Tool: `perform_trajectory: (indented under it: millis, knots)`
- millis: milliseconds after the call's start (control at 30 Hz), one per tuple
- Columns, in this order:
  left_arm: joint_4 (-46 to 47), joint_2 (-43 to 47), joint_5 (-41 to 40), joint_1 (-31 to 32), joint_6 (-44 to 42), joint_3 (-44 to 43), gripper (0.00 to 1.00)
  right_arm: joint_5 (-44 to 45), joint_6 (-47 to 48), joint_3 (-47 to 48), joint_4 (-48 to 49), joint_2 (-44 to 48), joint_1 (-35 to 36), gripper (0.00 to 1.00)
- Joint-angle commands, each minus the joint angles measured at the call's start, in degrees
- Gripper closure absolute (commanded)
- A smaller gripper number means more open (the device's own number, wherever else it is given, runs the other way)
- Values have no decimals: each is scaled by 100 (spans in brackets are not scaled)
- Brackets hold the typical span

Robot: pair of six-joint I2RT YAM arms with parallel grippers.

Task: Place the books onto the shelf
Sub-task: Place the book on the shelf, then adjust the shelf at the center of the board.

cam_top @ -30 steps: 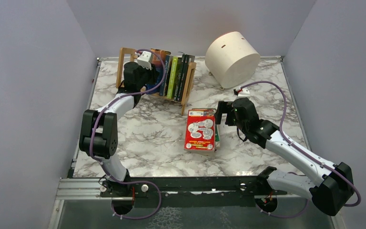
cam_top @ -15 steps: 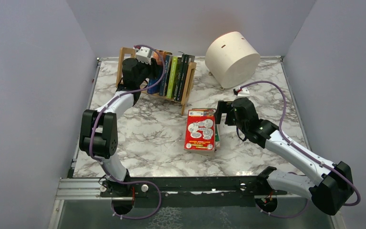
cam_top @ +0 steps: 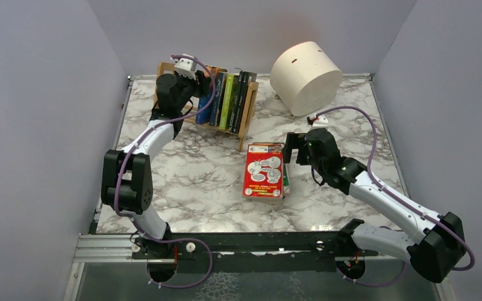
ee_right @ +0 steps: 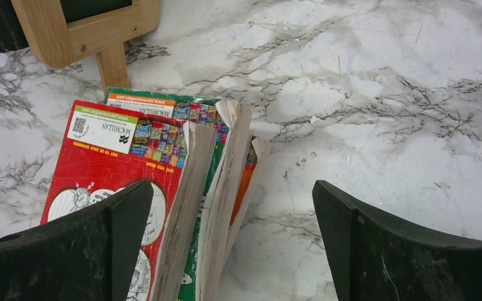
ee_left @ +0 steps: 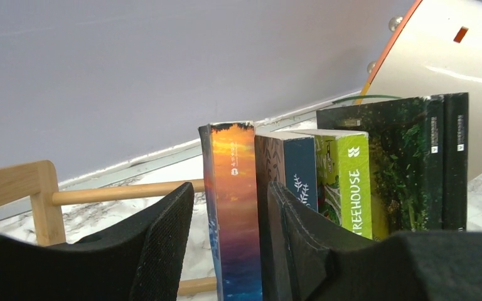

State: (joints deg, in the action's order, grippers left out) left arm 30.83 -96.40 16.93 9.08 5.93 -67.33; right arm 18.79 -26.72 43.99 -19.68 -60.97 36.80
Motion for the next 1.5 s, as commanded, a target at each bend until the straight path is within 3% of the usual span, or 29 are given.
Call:
perform_trajectory:
  millis: [0,433,633,800,933,1200,1467]
  knots:
    - [209,427,-234,-12,158,154,60,60,11,146,131,33,45,2]
    - [213,1218,-1157,-8,754,790,59,-47,135,408,356,-158,42,3]
    - [315,1681,-1380,-3,1274,1264,48,-208,394,893,771,-658,40,3]
    - [327,2159,-1419,-3,1674,1640,31,-300,692,1469,1105,-1528,40,3]
    - [316,2610,-1288,6,1983,1951,2,-351,738,2335,822,-2405,47,3]
    - [120,3974,-1187,58,2459,2806,1,-435,643,2960,1166,-3560,27,3]
    - [-675,5155,-1464,75,2307,3359,1,-622,566,2876,1625,-3440,19,3]
